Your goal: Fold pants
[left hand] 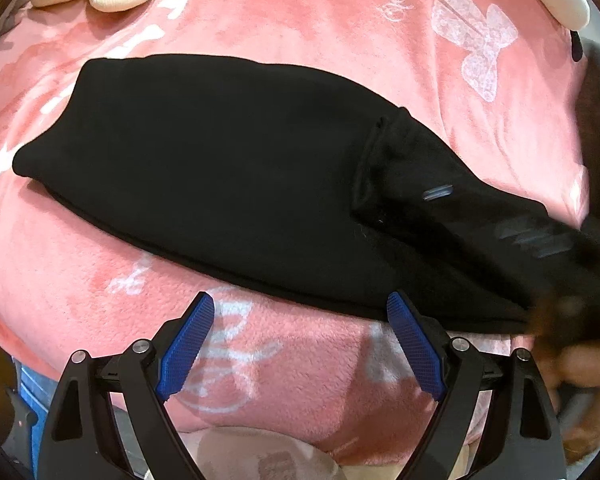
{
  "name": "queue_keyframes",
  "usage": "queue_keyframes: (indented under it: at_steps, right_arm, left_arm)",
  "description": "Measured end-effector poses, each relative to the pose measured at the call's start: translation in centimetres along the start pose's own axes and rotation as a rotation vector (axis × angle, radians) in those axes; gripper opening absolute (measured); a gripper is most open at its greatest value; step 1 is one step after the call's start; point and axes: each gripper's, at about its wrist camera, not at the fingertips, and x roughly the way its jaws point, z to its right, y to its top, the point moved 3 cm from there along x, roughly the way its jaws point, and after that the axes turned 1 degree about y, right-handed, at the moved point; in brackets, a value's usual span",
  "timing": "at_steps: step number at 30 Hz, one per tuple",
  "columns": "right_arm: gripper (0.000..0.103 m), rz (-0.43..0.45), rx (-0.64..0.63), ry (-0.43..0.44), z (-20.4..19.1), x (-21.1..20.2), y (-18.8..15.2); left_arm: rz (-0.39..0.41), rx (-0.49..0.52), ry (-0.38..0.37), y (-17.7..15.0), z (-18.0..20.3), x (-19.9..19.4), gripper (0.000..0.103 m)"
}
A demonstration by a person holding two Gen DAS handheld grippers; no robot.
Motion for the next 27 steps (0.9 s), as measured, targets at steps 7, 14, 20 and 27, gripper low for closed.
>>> queue_keyframes:
  at_steps: [7,14,20,27]
  right_arm:
    - [0.059,0.134,0.265,-0.333,10.4,-11.7,-4.7]
    - [0.06,0.128,0.537,-0.274,16.9,-13.6,-10.5]
    - [0.08,0.137,0.6,-0.174,17.0,-11.5,-10.2]
    - [0.083,0.121,0.614,-0.153,16.9,-9.9,-9.1]
  left_arm:
    - [-0.007,0.016,0.014,0.0,0.8,0.3,0.086]
    - [0.004,0.056,0.06,-0.1,1.9,0.2,0.086]
    - [-0.016,0.018,0.087,-0.1,1.6,0.6,0.086]
    - [0.003,0.097,0.177,-0.2,3.6,0.7,0.086]
